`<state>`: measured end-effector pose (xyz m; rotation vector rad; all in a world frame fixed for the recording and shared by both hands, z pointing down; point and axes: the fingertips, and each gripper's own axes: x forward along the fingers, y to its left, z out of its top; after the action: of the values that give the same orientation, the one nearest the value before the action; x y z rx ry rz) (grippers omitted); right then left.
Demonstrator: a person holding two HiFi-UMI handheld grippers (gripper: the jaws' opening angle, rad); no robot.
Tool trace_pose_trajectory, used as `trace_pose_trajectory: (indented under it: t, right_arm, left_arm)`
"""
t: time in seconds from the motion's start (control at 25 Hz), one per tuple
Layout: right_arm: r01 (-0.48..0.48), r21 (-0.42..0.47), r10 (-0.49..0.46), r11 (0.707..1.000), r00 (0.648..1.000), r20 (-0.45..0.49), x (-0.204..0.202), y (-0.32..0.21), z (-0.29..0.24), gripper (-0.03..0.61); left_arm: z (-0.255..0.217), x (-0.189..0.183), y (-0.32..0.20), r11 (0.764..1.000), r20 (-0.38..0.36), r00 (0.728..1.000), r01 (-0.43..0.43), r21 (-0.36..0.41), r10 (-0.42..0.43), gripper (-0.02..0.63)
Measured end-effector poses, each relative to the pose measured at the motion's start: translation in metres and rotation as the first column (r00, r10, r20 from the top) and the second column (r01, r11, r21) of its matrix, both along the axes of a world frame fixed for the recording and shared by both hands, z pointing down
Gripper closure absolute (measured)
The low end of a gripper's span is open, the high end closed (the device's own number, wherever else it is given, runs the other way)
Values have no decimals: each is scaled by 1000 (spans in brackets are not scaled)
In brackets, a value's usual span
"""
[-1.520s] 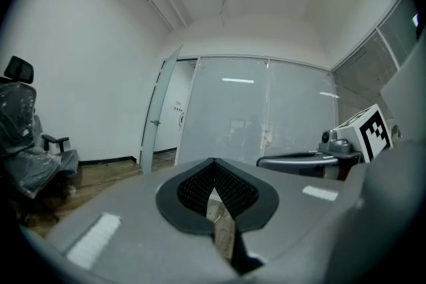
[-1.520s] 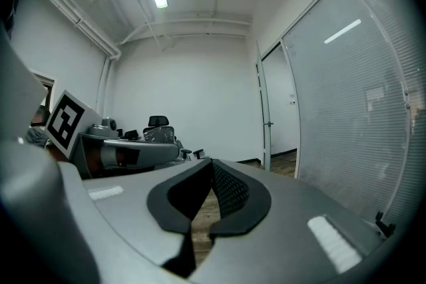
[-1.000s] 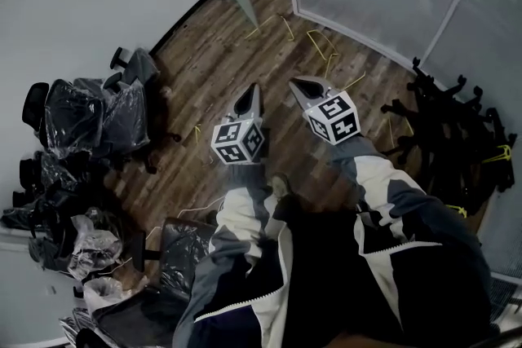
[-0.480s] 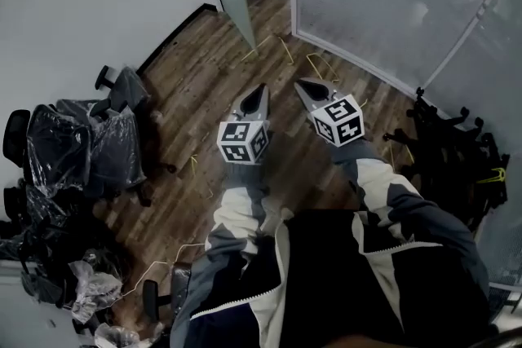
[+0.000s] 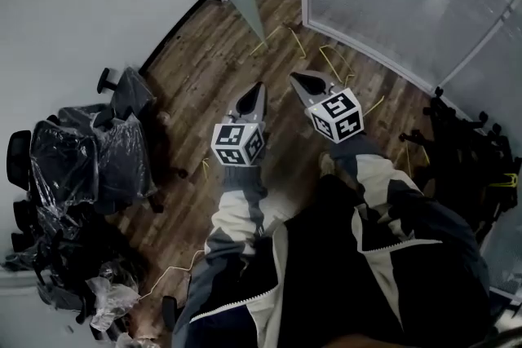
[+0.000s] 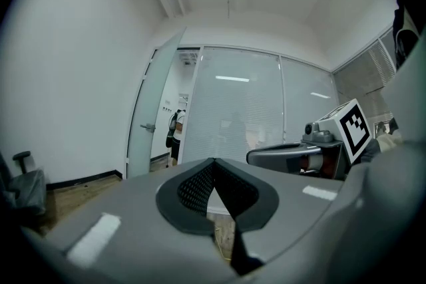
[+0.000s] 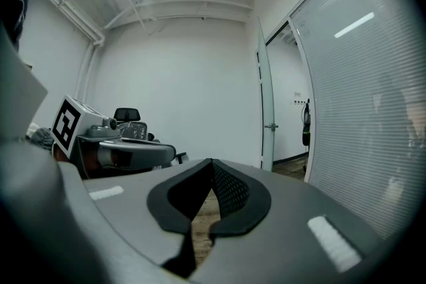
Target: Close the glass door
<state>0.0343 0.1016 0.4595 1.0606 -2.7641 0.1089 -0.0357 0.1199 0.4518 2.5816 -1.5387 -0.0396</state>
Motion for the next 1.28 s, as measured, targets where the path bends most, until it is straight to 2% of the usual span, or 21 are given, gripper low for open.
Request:
trace_pose_trajectory:
  t: [0.24, 0.48, 0.76, 1.08, 1.28]
  right_arm:
    - [78, -16, -77, 997, 996, 50, -24, -89, 12, 574]
    - [148, -8, -147, 989, 987, 61, -30, -202, 0, 572]
    - [214, -3, -214, 977, 975, 54, -31, -291, 4, 573]
    - [207, -11, -206, 978, 977, 62, -51, -373, 2, 573]
    - [160, -10, -160, 987, 986, 52, -78, -428, 7, 572]
  left_arm:
    - [10, -28, -80, 996, -9, 996, 87, -21, -87, 611]
    - [3, -29, -187, 989, -5, 989, 146, -24, -146, 611]
    - [5, -23, -278, 982, 8, 982, 188, -32, -188, 611]
    - [7, -48, -358, 980, 11, 981, 192, -47, -191, 611]
    - [13, -87, -415, 983, -9, 984, 177, -38, -177, 611]
